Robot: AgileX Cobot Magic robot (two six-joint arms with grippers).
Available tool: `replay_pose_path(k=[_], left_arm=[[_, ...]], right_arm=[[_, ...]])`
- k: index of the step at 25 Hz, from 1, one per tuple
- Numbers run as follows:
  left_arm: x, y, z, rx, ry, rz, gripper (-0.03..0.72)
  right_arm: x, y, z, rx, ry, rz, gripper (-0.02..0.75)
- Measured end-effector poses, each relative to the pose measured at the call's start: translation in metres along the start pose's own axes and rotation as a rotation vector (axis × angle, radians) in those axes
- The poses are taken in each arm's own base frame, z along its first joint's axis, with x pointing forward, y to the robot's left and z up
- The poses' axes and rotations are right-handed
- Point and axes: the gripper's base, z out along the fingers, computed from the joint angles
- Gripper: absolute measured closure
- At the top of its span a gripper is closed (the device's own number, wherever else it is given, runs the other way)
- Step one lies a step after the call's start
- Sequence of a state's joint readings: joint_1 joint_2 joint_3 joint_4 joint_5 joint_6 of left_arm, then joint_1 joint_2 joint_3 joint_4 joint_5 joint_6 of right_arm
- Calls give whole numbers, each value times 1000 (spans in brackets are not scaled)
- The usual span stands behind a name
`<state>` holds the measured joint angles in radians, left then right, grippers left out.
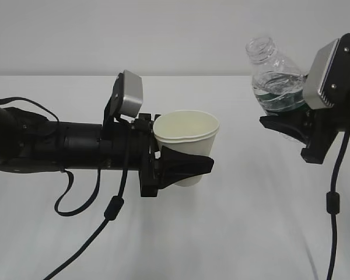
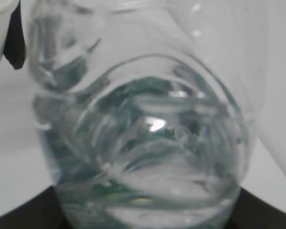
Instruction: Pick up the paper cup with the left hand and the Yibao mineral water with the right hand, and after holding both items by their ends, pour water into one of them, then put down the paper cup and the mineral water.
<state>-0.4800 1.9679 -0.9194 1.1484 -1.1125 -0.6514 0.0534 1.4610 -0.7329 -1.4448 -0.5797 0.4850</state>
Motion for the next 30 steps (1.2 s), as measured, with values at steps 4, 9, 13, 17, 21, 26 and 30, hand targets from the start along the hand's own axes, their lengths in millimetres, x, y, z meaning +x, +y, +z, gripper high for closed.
replay_pose_path(k=[4,9,13,17,21,26,30], left_arm=[[0,0,0,0,0,0,244],[0,0,0,0,0,0,244],[0,0,0,0,0,0,244],[-1,-1,0,7,-8,1,246],[-2,-2,0,19,-23,-1,246],[-2,-5,3,30,-22,0,249],[-2,-15,12,60,-7,6,249]], right_arm=[[-4,-2,2,9,1,-22,339],[-5,-3,2,8,5,-43,339],[-5,-3,2,5,13,-61,339],[-3,-3,2,9,29,-86,339],[-2,-4,2,6,45,-114,339],[-3,-7,2,15,53,-124,339],[-2,-7,2,17,59,-131,339]])
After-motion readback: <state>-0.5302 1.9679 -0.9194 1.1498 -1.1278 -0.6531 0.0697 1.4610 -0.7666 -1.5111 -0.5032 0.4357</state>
